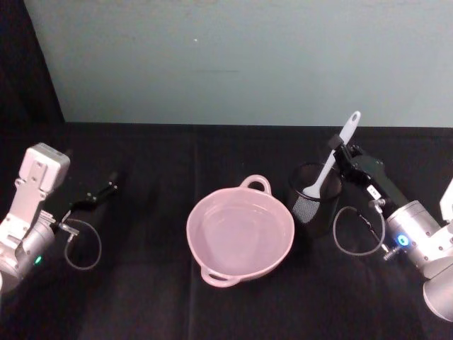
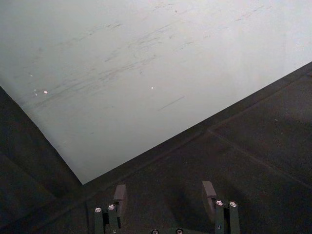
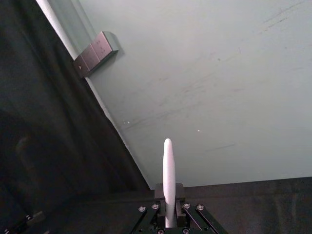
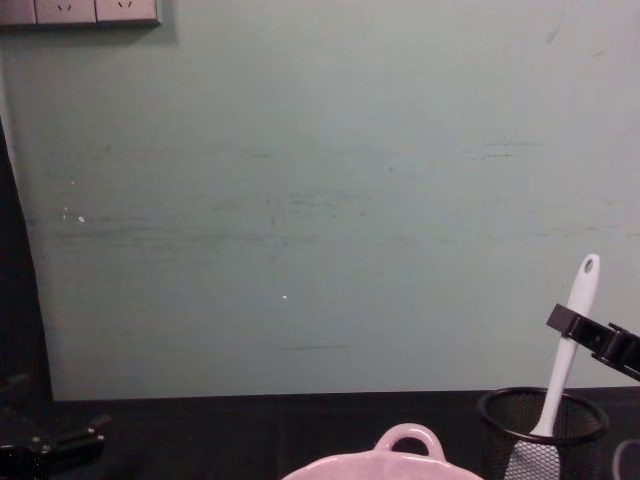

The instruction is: Use the one hand to pick up the spoon and stir the clear water in the bowl.

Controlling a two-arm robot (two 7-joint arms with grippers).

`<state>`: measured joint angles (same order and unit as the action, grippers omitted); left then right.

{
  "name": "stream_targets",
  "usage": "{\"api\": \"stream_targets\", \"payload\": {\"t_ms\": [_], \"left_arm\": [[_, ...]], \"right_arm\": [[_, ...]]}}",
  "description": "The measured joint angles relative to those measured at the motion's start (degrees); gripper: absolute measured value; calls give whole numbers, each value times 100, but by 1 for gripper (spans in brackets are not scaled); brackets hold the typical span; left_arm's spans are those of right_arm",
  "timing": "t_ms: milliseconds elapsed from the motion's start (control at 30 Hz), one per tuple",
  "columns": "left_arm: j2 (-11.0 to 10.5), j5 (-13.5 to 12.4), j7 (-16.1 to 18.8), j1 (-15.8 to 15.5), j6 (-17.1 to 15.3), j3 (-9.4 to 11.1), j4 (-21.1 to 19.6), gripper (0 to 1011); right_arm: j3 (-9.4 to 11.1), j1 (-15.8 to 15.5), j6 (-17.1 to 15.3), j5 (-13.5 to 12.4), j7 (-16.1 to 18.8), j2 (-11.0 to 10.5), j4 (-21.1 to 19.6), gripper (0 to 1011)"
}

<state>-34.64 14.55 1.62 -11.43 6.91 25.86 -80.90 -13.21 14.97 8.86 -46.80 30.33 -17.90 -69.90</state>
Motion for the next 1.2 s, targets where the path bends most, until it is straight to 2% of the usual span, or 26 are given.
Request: {"api": "stream_targets", "payload": {"t_ms": [1200], "left_arm": [[0,0,0,0,0,0,0,1005]], "right_arm": [[-42,-35,-85,152,-60,30,39,118]]}}
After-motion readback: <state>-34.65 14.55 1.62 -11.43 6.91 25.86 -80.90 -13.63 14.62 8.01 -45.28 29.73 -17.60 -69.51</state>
